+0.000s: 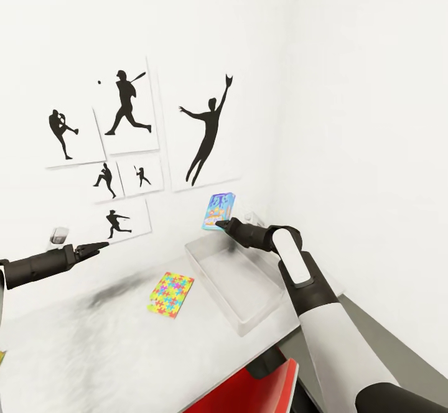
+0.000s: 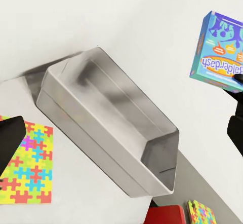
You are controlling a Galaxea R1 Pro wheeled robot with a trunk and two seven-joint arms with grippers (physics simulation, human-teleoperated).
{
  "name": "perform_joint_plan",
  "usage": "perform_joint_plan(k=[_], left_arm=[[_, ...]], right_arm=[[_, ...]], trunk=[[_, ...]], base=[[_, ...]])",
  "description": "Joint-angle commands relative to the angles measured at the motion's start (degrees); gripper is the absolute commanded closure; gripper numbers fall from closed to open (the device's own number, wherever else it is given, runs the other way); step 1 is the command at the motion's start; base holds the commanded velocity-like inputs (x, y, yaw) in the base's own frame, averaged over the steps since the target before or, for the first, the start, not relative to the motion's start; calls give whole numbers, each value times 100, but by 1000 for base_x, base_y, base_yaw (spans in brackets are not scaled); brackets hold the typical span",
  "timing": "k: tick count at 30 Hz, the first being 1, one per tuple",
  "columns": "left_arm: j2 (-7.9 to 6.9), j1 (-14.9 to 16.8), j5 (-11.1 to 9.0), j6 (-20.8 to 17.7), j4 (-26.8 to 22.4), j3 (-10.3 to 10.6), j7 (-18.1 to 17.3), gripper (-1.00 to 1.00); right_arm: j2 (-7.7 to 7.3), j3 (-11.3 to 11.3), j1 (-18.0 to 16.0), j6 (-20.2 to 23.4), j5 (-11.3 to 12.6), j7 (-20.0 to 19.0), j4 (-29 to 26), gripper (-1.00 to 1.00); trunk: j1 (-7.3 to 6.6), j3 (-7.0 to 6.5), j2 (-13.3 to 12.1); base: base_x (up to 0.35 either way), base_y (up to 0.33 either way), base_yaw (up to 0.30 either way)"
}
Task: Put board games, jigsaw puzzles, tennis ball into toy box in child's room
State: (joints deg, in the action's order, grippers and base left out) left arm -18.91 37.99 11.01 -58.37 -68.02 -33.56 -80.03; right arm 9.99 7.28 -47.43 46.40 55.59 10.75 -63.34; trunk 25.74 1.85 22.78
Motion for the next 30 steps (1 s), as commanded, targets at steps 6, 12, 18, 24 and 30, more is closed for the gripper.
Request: perform_joint_plan(k=[6,12,18,24,30], left_arm=[[2,9,59,-60,-7,-10,-57,-100],[2,7,60,-52,-4,-8,-57,-100],[6,5,64,-52,-3,-2,-57,-100],[3,-2,68,-51,-1,-4,-52,-100],[6,-2,62,-51,-1,-3,-54,-100]], right_arm=[[1,1,-4,9,66,46,-3,100],[1,1,-4,-10,67,45,6,100],[1,-38,-2,1,74,49,14,100],[1,-56,5,-20,59,58,40,100],[1,-60,22,-27,57,58,76,100]], trunk=[[4,14,14],[4,14,14],[4,14,14],[4,14,14],[4,14,14]], base=[[5,2,0],[0,0,0],[0,0,0],[0,0,0],[0,0,0]])
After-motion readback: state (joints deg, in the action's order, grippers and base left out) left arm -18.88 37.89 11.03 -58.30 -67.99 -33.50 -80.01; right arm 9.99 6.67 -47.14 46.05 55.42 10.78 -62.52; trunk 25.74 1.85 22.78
